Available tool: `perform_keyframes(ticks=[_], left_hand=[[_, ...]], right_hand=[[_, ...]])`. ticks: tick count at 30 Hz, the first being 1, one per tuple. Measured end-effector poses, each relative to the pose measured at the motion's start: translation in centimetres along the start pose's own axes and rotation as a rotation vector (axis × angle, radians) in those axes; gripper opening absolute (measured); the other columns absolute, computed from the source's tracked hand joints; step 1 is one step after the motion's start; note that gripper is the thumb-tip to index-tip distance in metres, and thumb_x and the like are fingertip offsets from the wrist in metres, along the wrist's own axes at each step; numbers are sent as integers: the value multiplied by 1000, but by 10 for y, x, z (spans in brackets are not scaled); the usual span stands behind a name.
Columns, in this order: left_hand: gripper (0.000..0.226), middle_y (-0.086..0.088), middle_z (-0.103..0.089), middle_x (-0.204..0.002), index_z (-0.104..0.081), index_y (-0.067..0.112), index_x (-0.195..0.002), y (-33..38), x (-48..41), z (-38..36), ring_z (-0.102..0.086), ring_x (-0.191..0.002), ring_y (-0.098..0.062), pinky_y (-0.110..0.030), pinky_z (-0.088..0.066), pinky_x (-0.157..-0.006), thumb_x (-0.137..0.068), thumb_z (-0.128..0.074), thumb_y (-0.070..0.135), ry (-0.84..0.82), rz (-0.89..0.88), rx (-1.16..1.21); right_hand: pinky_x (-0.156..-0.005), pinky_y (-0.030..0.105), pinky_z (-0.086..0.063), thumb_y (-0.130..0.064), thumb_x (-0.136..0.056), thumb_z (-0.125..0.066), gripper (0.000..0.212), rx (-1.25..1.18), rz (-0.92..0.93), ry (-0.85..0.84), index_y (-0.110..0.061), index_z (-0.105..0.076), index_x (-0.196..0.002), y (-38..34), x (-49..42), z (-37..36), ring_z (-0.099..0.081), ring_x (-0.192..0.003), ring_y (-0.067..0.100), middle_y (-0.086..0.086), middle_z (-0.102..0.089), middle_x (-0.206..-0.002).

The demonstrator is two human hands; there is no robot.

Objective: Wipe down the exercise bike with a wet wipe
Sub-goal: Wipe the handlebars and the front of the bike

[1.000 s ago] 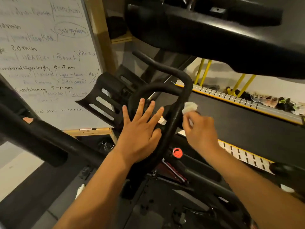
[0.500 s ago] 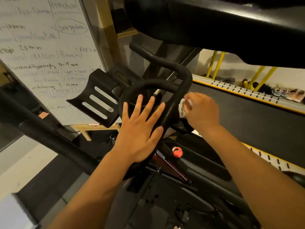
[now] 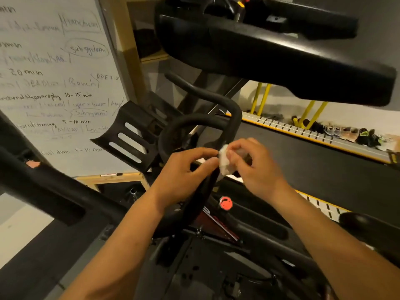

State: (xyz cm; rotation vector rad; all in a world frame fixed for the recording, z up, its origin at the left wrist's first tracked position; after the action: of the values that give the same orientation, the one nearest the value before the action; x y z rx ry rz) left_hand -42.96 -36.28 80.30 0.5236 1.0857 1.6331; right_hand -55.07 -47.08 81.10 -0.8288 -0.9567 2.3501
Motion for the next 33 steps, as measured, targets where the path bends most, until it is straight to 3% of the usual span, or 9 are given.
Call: perform_keyframes(ticks=[3, 7, 12, 16, 18, 21, 26, 30, 33], left_hand=[[18, 7, -73, -95, -72, 18, -108, 5, 2, 8, -69, -89, -3, -22, -56, -83, -91, -68, 22, 124, 28, 26], [11, 7, -72, -86, -72, 24, -95, -5, 10, 25, -68, -83, -5, -18, -56, -77, -94, -64, 17, 198, 90, 121], [19, -4, -68, -90, -67, 18, -87, -27, 21, 42, -66, -92, -24, -41, -58, -83, -100, -53, 16, 442, 292, 425], [21, -4, -62, -96, -61, 20, -94, -39, 24, 52, -61, -89, -19, -33, -57, -69, -104, -42, 21, 588, 399, 542], [18, 1, -62, -97, -61, 21, -99, -39, 25, 57, -61, -87, -11, -26, -54, -66, -105, -43, 21, 604, 369, 541], [21, 3, -63, -98, -62, 23, -98, -38, 27, 59, -61, -89, -9, -23, -51, -68, -105, -42, 25, 630, 363, 497], [50, 2, -72, -90, -70, 22, -98, -31, 28, 49, -69, -87, -14, -31, -54, -75, -86, -48, 65, 419, 407, 547], [30, -1, -74, -84, -70, 17, -102, -19, 23, 43, -72, -79, -15, -28, -59, -73, -81, -74, 38, 251, 241, 365], [19, 1, -70, -72, -72, 15, -82, -25, 24, 46, -67, -67, -12, -22, -54, -61, -96, -63, 22, 312, 285, 477]], right_hand=[[-77, 20, -51, -23, -91, -65, 8, -132, -110, -84, -30, -62, -88, -16, -15, -8, -57, -90, 4, -12, -58, -95], [-67, 36, -61, -19, -84, -74, 15, -384, -241, -94, -22, -65, -95, -19, -17, -14, -68, -85, 20, -1, -67, -90], [-54, 13, -47, -10, -82, -75, 23, -309, -323, -474, -22, -70, -102, -21, -13, -28, -65, -69, 1, -10, -69, -82], [-68, 29, -53, -20, -95, -61, 13, -221, -338, -362, -23, -74, -95, -22, -23, -23, -64, -78, 14, 2, -70, -88], [-85, 37, -55, -23, -98, -54, 21, -505, -444, -242, -15, -73, -95, -19, -28, -25, -66, -94, 23, 9, -70, -100], [-83, 37, -57, -19, -100, -50, 20, -941, -554, -198, -5, -64, -102, -27, -30, -42, -67, -97, 26, 11, -70, -101], [-76, 39, -57, -32, -99, -54, 20, -596, -451, -191, -19, -68, -90, -35, -38, -52, -68, -88, 25, 7, -70, -92], [-74, 40, -60, -43, -87, -65, 28, -434, -381, -332, -18, -70, -98, -45, -47, -52, -72, -86, 26, 9, -74, -92], [-78, 41, -59, -39, -78, -72, 41, -776, -547, -262, -14, -69, -111, -35, -48, -41, -70, -96, 27, 9, -73, -102]])
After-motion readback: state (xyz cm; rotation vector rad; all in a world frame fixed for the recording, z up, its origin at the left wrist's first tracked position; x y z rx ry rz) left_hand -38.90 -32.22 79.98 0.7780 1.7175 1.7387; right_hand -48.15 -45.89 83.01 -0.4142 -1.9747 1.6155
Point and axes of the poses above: each hand's wrist, its own x-axis away from the middle knuckle, its own z-axis out of the back of the hand, y = z × x, the point moved 6 cm from there along -x, towards the middle knuckle
